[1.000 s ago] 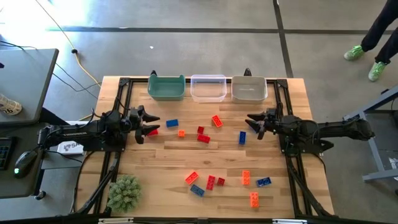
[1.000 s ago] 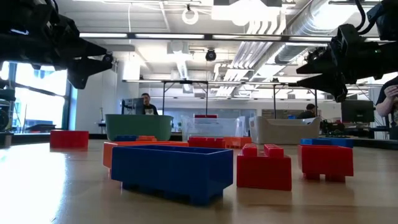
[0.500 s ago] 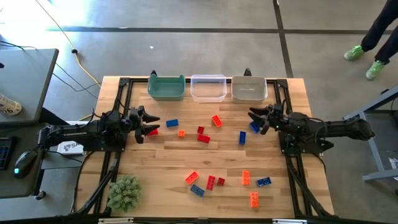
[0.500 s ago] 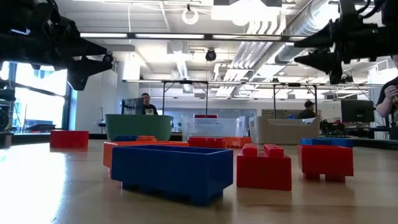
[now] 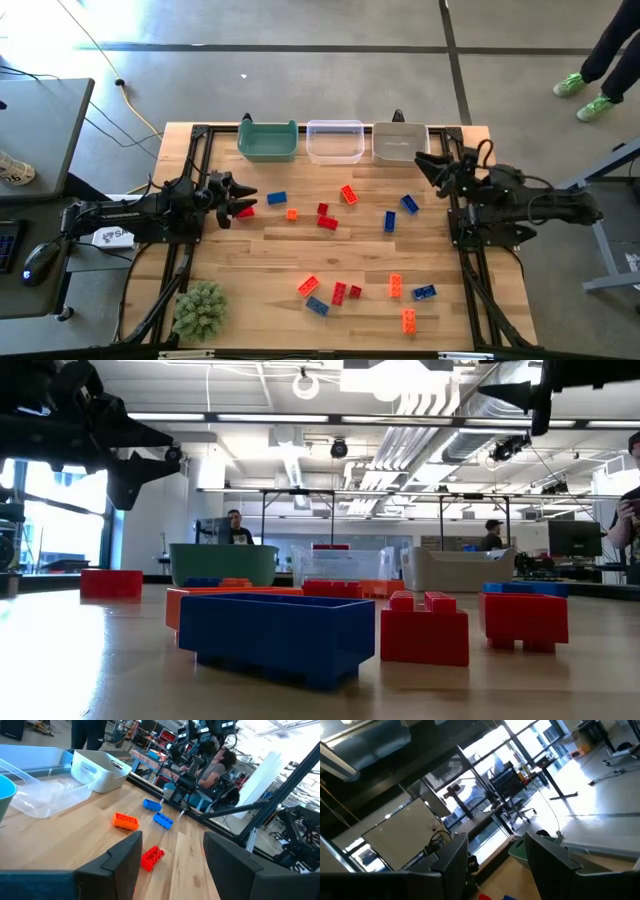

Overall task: Sort & place blocks by color
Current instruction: Put the blue game piece into the white bin

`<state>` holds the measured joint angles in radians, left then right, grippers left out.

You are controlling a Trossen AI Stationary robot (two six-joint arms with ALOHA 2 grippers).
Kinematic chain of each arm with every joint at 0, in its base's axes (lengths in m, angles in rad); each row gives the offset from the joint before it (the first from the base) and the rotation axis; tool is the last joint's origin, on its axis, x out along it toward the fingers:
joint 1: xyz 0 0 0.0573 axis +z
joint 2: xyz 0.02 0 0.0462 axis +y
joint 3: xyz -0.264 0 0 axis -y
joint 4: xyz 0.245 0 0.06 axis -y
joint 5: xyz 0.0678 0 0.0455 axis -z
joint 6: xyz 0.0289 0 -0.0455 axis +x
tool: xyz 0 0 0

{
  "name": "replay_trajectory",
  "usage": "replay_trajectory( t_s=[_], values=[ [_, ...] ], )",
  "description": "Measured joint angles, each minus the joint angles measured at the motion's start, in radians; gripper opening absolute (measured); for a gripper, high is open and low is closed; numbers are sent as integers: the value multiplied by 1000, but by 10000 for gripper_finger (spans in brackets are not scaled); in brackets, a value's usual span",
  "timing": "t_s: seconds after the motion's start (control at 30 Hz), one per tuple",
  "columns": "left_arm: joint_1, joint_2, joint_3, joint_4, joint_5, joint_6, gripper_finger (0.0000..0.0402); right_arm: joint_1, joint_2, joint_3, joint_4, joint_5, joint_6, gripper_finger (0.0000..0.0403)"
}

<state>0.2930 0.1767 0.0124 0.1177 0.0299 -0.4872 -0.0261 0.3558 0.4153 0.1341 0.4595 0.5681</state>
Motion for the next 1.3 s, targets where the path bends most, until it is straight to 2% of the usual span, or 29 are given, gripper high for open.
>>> replay_trajectory(
  t_s=[0.17, 0.33, 0.47, 0.73, 1.03, 1.3],
  values=[
    [0, 0, 0, 0, 0, 0, 200, 0, 103, 167, -271, 34, 91, 186],
    [0, 0, 0, 0, 0, 0, 200, 0, 223, 295, -532, 41, 298, 186],
    [0, 0, 0, 0, 0, 0, 200, 0, 319, 336, -669, 16, 478, 186],
    [0, 0, 0, 0, 0, 0, 200, 0, 468, 341, -735, -134, 750, 186],
    [0, 0, 0, 0, 0, 0, 200, 0, 604, 341, -794, -236, 913, 186],
    [0, 0, 0, -1, 0, 0, 200, 0, 710, 341, -844, -301, 979, 186]
  ],
)
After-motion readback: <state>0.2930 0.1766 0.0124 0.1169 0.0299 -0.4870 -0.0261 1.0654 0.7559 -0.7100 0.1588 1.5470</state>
